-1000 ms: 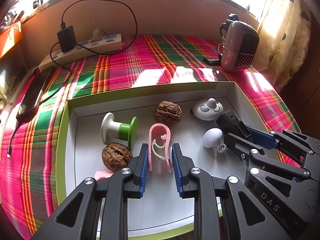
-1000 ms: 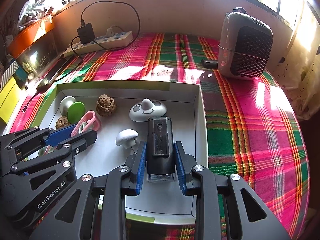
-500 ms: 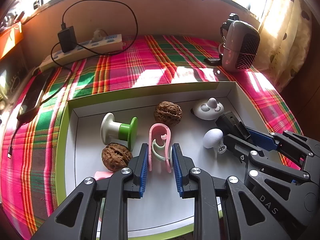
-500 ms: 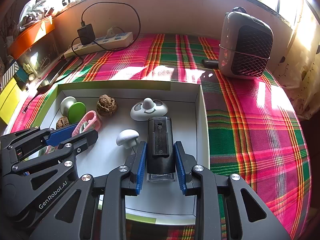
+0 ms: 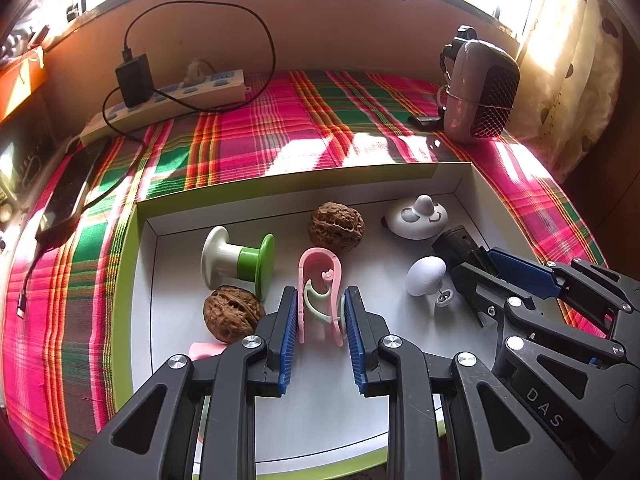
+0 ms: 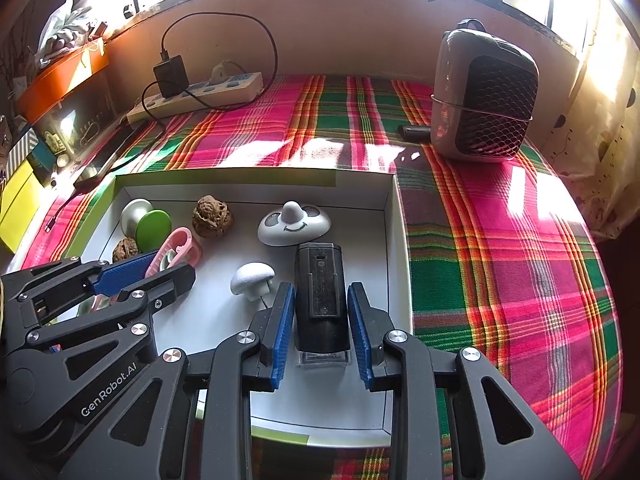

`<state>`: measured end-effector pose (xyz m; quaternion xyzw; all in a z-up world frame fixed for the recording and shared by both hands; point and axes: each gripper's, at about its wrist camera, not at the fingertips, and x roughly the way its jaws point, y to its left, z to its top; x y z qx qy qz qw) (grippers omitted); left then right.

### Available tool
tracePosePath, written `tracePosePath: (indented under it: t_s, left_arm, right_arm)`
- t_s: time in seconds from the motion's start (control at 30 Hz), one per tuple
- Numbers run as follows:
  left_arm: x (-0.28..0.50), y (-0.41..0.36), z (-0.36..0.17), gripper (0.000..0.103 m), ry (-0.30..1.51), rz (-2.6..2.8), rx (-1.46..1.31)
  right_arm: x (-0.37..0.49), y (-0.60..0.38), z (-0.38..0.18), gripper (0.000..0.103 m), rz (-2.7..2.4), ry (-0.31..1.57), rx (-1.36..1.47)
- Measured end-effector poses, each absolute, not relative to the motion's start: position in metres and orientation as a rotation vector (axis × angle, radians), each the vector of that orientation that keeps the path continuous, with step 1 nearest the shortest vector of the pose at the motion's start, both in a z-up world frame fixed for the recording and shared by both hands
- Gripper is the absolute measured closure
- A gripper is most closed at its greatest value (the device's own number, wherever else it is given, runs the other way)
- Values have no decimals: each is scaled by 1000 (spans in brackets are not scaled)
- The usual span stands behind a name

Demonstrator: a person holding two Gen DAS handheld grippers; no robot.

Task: Organize objects
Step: 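Lower the black device and pink-white clip into the box with both grippers, then open both grippers to release the device and clip in the box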

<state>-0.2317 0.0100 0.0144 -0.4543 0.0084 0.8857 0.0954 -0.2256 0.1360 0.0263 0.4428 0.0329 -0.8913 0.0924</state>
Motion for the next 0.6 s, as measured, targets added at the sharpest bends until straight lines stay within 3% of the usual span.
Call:
tracePosePath:
  t_s: [0.6]
  left_arm:
    - [-225, 12, 17, 77, 28, 2640, -1350]
  right_arm:
    - [-220, 138, 31, 74, -2682, 86, 1268]
